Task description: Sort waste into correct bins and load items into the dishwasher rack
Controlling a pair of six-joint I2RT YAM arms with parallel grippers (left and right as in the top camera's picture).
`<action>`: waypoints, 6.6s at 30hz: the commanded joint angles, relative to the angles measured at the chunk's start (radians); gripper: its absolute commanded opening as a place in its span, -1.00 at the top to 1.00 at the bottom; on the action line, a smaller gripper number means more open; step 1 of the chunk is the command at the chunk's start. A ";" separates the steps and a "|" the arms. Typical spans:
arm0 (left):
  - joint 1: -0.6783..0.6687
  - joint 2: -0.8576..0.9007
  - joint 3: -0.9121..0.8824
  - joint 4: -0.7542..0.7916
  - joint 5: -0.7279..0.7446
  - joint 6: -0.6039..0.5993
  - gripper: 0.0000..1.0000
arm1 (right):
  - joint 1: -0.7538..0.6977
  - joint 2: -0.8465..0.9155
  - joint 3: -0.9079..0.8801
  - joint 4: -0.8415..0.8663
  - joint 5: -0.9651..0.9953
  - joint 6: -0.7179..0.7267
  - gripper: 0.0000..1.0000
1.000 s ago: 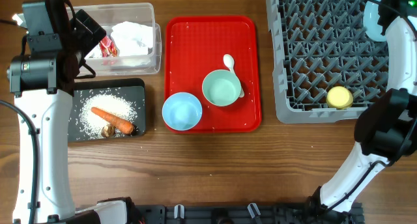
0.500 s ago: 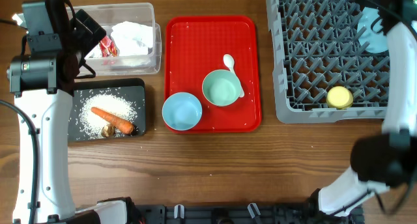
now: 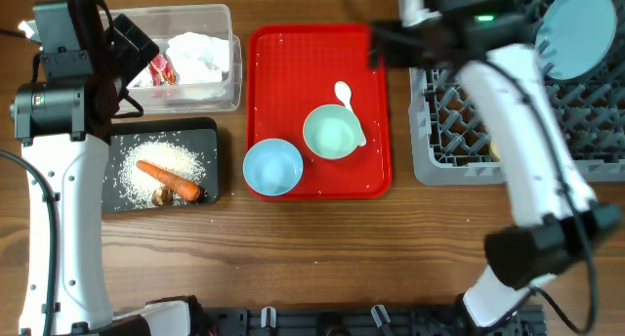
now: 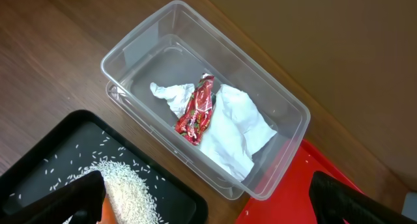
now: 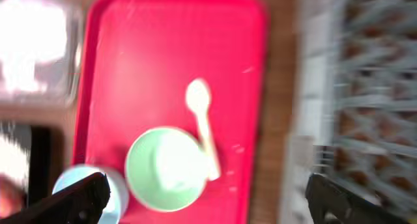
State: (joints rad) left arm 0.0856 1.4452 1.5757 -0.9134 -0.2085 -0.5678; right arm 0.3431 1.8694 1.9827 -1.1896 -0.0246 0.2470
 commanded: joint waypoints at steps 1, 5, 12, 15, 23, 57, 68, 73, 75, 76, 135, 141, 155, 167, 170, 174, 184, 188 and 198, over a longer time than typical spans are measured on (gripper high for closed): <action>0.004 -0.015 0.001 0.003 0.002 -0.016 -1.00 | 0.071 0.138 -0.002 -0.026 -0.070 -0.061 -0.94; 0.004 -0.015 0.001 0.003 0.002 -0.017 -1.00 | 0.099 0.301 -0.005 -0.117 -0.082 -0.061 -0.82; 0.004 -0.015 0.001 0.003 0.002 -0.016 -1.00 | 0.097 0.366 -0.187 0.023 -0.082 -0.060 -0.25; 0.004 -0.015 0.001 0.003 0.002 -0.016 -1.00 | 0.097 0.366 -0.241 0.075 -0.082 -0.035 0.13; 0.004 -0.015 0.001 0.003 0.002 -0.016 -1.00 | 0.071 0.344 -0.145 0.002 -0.081 -0.035 0.91; 0.004 -0.015 0.001 0.003 0.002 -0.016 -1.00 | -0.240 0.463 0.020 0.920 1.196 -0.717 0.91; 0.004 -0.015 0.001 0.003 0.002 -0.016 -1.00 | -0.239 0.529 0.020 0.916 1.234 -0.714 0.88; 0.004 -0.015 0.001 0.003 0.002 -0.016 -1.00 | -0.215 0.529 0.020 0.855 1.233 -0.714 0.88; 0.004 -0.015 0.001 0.003 0.002 -0.016 -1.00 | -0.188 0.529 0.020 0.833 1.233 -0.714 0.86; 0.004 -0.015 0.001 0.003 0.002 -0.016 -1.00 | -0.174 0.529 0.020 0.822 1.232 -0.715 0.78; 0.004 -0.015 0.001 0.003 0.002 -0.016 -1.00 | 0.222 0.223 -0.469 0.386 -0.401 0.201 0.91; 0.004 -0.015 0.001 0.003 0.002 -0.016 -1.00 | 0.142 -0.007 -0.414 0.372 -0.130 0.169 0.91; 0.004 -0.015 0.001 0.003 0.002 -0.016 -1.00 | -0.212 -0.308 -0.434 0.352 1.200 0.063 0.92; 0.004 -0.015 0.001 0.003 0.002 -0.016 -1.00 | -0.193 0.087 -0.434 0.340 1.290 -0.195 0.91; 0.004 -0.015 0.001 0.003 0.002 -0.016 -1.00 | -0.192 0.100 -0.434 0.340 1.289 -0.192 0.91; 0.004 -0.015 0.001 0.003 0.002 -0.016 -1.00 | -0.161 0.102 -0.434 0.340 1.204 -0.191 0.92; 0.004 -0.015 0.001 0.003 0.002 -0.016 -1.00 | -0.049 0.102 -0.434 0.314 1.027 -0.222 -0.09; 0.004 -0.015 0.001 0.003 0.002 -0.016 -1.00 | -0.034 0.101 -0.433 0.269 1.023 -0.221 -0.34; 0.004 -0.015 0.001 0.003 0.002 -0.016 -1.00 | -0.013 -0.068 -0.304 0.277 0.665 -0.169 -0.72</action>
State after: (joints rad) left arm 0.0856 1.4452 1.5757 -0.9131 -0.2081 -0.5713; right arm 0.3267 1.9156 1.5921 -0.9321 0.8673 0.0566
